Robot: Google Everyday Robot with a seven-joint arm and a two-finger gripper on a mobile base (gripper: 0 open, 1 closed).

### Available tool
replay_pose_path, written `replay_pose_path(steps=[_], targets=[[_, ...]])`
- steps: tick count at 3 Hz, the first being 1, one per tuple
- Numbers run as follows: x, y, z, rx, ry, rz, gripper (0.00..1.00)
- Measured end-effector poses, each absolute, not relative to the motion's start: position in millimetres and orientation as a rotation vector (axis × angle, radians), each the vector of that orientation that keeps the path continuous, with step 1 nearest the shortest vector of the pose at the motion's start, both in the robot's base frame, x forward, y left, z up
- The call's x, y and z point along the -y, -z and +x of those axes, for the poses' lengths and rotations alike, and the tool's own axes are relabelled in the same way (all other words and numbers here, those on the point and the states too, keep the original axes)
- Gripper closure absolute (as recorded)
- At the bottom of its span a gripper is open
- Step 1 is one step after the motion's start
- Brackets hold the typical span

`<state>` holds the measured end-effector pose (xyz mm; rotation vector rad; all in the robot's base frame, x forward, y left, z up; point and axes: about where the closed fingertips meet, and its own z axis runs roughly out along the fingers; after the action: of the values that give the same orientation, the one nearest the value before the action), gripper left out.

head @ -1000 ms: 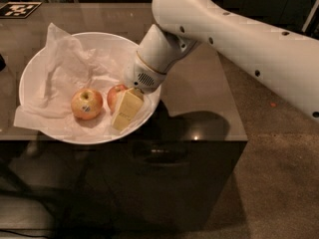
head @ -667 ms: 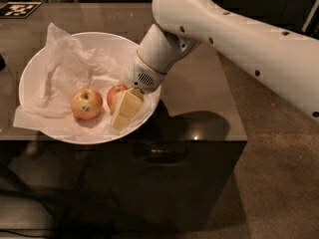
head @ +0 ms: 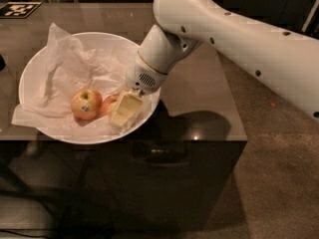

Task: Pick apple from white bowl

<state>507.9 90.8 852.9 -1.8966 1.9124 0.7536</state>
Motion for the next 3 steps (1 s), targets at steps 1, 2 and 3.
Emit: replay_pose_path(steps=[1,2,3], targets=[[-90.8,-852.9,507.9,-1.912,-0.754,-1.897,0.79],[-90.9,-852.9,507.8,-1.912,-0.754,-1.897,1.0],[-91.1,-853.2,507.7,-1.911,-0.755,-1.898,1.0]])
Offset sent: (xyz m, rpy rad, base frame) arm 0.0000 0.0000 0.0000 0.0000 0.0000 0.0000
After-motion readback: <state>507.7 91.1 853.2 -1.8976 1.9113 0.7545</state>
